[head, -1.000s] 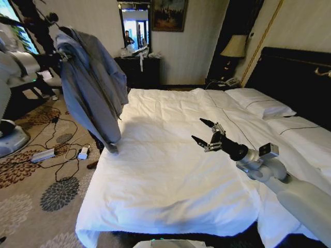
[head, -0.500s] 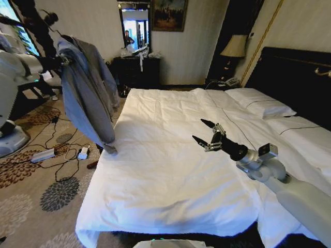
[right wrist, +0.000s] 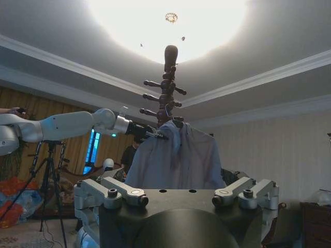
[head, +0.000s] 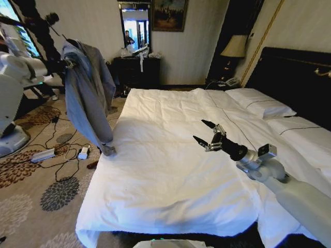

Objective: Pick up the clothes from the bed and hang them on the clothes hanger.

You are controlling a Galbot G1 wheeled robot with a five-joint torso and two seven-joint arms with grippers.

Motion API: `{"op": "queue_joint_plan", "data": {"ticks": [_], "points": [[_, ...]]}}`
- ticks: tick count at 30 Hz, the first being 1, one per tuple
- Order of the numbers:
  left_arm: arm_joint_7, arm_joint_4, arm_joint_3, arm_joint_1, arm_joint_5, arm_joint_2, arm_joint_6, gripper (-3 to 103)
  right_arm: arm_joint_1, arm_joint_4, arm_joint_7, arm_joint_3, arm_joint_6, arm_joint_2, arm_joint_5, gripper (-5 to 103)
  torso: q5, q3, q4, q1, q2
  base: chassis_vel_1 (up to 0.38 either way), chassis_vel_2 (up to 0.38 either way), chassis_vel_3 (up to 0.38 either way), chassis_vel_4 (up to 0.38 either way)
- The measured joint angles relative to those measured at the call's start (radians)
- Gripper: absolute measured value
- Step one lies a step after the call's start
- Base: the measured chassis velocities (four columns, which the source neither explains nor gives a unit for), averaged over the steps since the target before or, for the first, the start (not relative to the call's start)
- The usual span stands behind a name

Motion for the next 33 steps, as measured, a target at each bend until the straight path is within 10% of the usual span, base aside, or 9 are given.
{"op": "queue_joint_plan", "data": {"ticks": [9, 33], "points": [[0.05, -0.092, -0.011, 0.056, 0.024, 0.07, -0.083, 18, -0.007, 0.008, -0.001, 0.0, 0.001, 0.004, -0.006, 100, -0.0006, 0.0, 0.0003, 0.0, 0.0, 0.0, 0.0, 0.0, 0.0], [0.141, -0.474, -0.341, 0.425, -0.019, 0.361, -0.291, 100, -0.022, 0.049, 0.042, 0.005, -0.002, 0.006, 0.036, 100, -0.0004, 0.0, 0.0, 0.0, 0.0, 0.0, 0.0, 0.0, 0.0]]}}
